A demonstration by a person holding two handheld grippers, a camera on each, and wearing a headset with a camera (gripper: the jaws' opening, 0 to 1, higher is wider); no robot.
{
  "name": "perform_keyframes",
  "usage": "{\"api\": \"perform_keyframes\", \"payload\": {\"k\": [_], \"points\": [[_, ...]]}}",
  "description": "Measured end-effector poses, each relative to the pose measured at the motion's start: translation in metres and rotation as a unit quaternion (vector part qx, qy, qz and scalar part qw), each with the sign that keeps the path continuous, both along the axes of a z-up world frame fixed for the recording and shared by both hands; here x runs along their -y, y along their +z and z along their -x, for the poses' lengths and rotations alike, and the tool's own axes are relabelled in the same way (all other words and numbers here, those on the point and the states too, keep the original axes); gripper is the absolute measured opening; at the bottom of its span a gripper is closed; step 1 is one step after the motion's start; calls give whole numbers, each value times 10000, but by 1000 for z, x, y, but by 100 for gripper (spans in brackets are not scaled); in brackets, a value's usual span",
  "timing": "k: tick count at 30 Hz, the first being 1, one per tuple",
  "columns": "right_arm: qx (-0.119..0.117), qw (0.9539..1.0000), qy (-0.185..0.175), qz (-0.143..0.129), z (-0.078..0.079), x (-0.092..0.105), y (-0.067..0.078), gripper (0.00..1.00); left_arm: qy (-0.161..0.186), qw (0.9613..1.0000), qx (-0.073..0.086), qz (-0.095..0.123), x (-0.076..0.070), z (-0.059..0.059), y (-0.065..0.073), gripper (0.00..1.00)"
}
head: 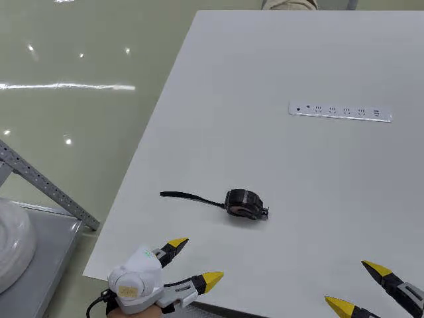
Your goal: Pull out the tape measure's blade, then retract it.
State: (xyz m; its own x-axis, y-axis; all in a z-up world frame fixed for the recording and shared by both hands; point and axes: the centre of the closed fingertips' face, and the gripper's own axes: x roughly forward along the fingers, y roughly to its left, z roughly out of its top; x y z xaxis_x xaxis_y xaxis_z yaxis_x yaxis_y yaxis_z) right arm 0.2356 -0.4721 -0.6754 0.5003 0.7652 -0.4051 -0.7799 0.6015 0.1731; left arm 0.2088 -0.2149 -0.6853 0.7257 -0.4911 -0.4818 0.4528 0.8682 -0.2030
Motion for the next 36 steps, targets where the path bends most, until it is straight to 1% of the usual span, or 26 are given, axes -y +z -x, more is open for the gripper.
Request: {"api": "perform_keyframes", "payload": {"k": [6, 12, 15, 16, 19, 24, 26, 33, 36], "points": [[-20, 10000, 85, 38, 1, -2, -1, 66, -48, 10000, -5, -11, 2, -1, 1, 63], [31, 9998, 206, 71, 0, -6, -2, 65, -92, 9999, -37, -40, 1, -1, -1, 63], [23, 9997, 226, 55, 0, -7, -3, 64, -117, 9999, -52, -61, 1, -2, -1, 63], [32, 9997, 226, 62, 0, -6, -3, 64, -124, 9999, -69, -65, 0, -2, -3, 63], [33, 9997, 239, 29, 0, -7, -3, 64, -145, 9999, -58, -71, 0, -3, -2, 62], [55, 9996, 273, 46, -3, -8, -2, 64, -223, 9997, -113, -46, 2, -5, -4, 63], [42, 9996, 277, 49, -4, -8, -3, 64, -265, 9995, -135, -100, 2, -5, -6, 63], [64, 9994, 333, 51, -8, -9, -4, 63, -310, 9993, -169, -107, 1, -9, -7, 63], [84, 9993, 353, 38, -11, -10, -4, 63, -329, 9992, -167, -139, 0, -12, -8, 63]]}}
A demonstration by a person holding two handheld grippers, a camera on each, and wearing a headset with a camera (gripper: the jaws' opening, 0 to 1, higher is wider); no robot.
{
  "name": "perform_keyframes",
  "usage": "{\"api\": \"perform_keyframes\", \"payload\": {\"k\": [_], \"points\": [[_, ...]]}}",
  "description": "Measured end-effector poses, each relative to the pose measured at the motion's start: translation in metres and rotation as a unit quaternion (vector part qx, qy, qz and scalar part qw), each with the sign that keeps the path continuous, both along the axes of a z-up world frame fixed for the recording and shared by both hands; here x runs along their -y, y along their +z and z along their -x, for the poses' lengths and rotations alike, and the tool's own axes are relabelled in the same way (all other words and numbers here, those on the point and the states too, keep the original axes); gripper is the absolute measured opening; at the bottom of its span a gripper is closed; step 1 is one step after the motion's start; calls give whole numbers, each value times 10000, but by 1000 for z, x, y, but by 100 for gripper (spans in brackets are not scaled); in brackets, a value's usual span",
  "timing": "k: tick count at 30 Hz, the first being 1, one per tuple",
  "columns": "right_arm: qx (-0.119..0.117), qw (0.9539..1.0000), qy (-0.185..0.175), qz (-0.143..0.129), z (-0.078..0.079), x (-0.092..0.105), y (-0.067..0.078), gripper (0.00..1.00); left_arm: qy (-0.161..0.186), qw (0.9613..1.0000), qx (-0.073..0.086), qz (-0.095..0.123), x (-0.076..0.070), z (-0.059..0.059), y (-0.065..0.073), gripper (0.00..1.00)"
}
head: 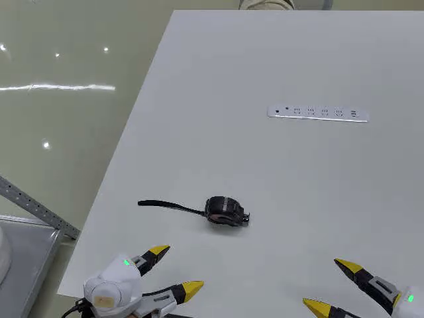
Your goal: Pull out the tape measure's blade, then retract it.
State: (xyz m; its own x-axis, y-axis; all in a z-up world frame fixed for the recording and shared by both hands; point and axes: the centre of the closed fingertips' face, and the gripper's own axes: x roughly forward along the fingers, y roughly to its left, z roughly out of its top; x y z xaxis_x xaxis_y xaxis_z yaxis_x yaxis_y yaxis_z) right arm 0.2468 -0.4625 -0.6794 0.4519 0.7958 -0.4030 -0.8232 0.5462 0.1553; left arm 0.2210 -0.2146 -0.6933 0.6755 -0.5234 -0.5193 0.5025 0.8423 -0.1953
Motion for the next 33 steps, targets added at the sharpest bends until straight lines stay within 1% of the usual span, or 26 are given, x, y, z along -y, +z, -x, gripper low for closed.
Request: {"api": "perform_keyframes", "payload": {"k": [4, 7, 13, 20, 27, 30, 33], "points": [[7, 10000, 38, 6, -4, -1, -1, 63, -30, 10000, -1, -22, 0, -3, 0, 62], [-11, 10000, 56, 20, -5, -2, -2, 63, -64, 9999, -11, -78, -1, -6, -2, 62], [-45, 9999, 119, -22, -8, -6, -3, 63, -97, 9999, -23, -82, 0, -10, -2, 62], [-67, 9998, 183, -63, -12, -7, -6, 62, -267, 9996, -19, -118, 5, -14, -3, 62], [-57, 9997, 235, -58, -18, -11, -9, 62, -385, 9992, 8, -120, 7, -19, -5, 62], [-38, 9996, 269, -95, -21, -15, -7, 61, -497, 9986, 6, -151, 8, -22, -8, 62], [-15, 9995, 322, -78, -25, -17, -7, 61, -535, 9984, 15, -158, 9, -25, -7, 63]]}}
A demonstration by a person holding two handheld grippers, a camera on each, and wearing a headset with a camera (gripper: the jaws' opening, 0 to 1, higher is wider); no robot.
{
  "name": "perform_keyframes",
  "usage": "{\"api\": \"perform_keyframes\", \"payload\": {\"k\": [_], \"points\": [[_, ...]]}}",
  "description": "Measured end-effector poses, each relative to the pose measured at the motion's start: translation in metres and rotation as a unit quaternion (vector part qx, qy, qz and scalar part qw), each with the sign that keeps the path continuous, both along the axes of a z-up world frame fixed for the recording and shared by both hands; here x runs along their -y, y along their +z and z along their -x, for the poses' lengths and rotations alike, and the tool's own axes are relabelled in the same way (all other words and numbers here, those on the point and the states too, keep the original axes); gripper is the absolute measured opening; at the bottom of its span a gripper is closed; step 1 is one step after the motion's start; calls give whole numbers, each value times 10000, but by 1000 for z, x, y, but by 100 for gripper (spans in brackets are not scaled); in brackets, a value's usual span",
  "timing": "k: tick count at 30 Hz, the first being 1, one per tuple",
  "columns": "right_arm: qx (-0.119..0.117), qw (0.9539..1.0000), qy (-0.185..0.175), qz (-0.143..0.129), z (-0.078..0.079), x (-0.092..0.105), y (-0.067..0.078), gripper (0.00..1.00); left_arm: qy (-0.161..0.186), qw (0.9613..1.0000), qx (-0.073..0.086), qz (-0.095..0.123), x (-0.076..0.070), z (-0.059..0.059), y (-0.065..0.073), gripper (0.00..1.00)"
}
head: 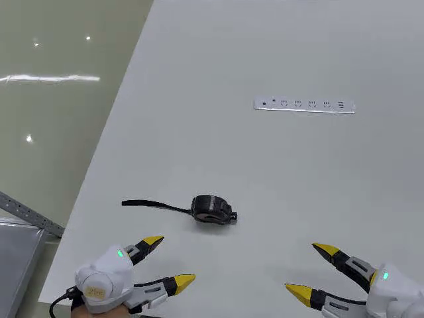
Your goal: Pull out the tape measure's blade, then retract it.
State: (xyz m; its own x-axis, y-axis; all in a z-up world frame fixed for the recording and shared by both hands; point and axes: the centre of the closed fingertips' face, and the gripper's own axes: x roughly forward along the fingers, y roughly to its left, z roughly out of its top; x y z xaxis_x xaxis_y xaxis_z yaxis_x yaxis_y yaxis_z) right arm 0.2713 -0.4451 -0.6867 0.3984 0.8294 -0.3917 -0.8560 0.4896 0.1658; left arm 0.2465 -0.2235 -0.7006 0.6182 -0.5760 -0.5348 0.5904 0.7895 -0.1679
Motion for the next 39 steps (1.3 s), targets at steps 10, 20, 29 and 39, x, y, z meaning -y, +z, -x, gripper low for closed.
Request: {"api": "perform_keyframes", "payload": {"k": [10, 20, 29, 39], "points": [[18, 9999, 138, -1, -11, -7, -2, 61, -78, 10000, -1, -17, 2, -15, -1, 62], [7, 9995, 310, -19, -20, -15, -7, 61, -169, 9998, -2, -93, 1, -30, -5, 63], [-5, 9991, 414, -27, -33, -21, -12, 60, -298, 9994, -48, -165, -4, -44, -10, 65], [-71, 9987, 509, -17, -43, -28, -19, 60, -469, 9985, -87, -250, -9, -60, -17, 64]]}}
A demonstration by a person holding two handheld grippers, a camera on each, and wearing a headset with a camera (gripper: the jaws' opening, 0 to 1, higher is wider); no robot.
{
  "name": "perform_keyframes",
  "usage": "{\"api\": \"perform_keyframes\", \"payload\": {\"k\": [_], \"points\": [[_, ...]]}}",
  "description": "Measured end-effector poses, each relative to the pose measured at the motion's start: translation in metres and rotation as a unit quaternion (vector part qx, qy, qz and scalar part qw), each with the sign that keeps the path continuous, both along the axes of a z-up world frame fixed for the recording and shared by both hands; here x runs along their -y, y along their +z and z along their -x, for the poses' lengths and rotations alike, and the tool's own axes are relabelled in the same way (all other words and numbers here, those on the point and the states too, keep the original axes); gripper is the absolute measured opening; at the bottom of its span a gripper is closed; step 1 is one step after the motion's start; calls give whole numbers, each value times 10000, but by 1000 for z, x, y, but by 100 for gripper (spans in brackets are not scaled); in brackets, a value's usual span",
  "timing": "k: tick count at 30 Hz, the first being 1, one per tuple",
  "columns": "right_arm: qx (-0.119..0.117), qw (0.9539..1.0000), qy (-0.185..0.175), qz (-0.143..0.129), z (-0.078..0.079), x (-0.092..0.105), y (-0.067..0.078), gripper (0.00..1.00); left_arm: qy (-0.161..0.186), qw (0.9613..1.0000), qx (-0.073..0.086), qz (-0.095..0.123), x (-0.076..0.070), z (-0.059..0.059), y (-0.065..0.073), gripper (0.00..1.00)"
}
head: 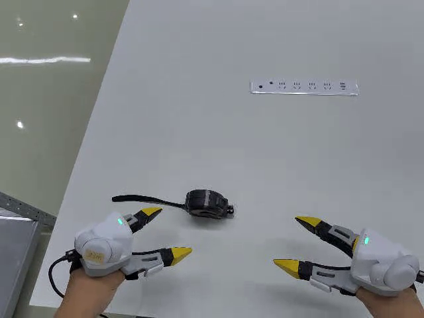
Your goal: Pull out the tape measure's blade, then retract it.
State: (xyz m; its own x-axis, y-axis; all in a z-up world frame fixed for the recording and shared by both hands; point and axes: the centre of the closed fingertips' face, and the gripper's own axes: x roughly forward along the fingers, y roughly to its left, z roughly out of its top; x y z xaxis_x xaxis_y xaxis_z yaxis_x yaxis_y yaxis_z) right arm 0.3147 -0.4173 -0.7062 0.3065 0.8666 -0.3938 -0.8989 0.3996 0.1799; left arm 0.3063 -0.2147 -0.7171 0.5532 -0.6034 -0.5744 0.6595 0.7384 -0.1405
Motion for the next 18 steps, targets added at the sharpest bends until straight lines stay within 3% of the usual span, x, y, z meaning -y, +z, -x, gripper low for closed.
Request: {"api": "perform_keyframes", "payload": {"k": [4, 18], "points": [[-25, 10000, 83, 23, -2, -2, -7, 60, -125, 9999, -30, -34, 3, -4, -4, 64], [6, 9994, 324, -73, -13, -15, -11, 58, -451, 9989, -49, -141, 11, -20, -11, 64]]}}
